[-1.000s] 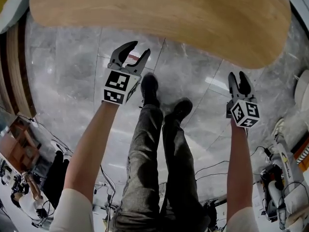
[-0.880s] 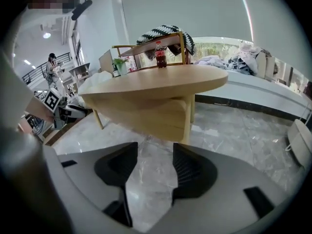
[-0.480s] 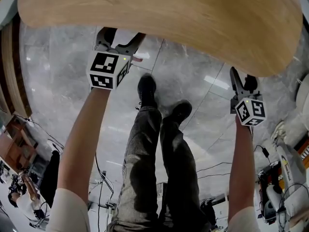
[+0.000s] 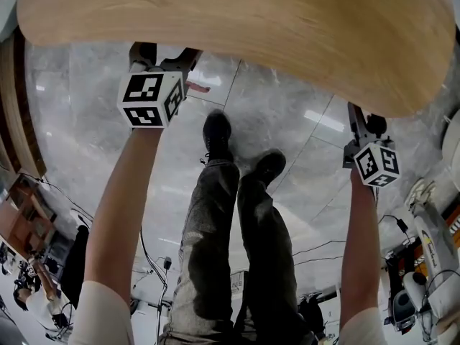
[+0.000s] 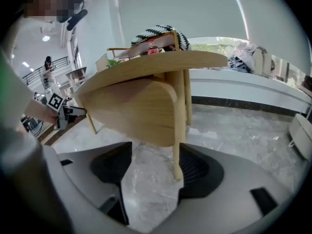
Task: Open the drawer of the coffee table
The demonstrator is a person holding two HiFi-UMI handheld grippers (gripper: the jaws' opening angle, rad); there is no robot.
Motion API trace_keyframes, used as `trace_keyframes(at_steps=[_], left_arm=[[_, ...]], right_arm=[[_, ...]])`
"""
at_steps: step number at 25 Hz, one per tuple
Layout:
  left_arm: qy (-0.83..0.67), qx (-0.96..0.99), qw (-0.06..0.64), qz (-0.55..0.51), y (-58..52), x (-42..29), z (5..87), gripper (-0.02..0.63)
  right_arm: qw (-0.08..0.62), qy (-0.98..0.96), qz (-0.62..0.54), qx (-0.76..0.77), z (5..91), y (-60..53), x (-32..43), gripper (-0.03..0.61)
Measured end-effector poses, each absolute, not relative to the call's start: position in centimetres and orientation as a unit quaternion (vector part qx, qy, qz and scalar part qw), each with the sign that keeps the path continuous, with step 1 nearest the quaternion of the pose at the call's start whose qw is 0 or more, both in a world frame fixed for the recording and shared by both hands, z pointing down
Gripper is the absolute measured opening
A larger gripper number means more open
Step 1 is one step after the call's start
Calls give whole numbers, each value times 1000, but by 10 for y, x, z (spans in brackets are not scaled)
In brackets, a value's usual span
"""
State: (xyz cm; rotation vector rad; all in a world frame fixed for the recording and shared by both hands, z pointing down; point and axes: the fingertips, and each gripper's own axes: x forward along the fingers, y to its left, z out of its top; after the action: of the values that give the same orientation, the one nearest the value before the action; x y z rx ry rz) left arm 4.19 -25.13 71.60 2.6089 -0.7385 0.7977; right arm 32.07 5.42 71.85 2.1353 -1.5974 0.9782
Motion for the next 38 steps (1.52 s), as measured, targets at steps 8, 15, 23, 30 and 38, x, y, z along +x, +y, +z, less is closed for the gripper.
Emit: trace_keyframes(at_steps=[8,15,23,30,38], left_arm=[[-258,915,140,277,-250,44,716,416],[-274,912,142,270,-252,46,715,419],[-209,927,115,288,-230,61,720,416],[-197,934,118,275,-220,71,718,414],[-191,939,107,265,-210,81,715,325]], right_arm=[[164,-579,302,739,705,32,327,334],[165,-580,296,741,704,28,331,322],[184,-586,290,734,711,29,332,279],[176,-585,294,735,713,27,328,279],[182,-586,288,735,712,31,333,244]])
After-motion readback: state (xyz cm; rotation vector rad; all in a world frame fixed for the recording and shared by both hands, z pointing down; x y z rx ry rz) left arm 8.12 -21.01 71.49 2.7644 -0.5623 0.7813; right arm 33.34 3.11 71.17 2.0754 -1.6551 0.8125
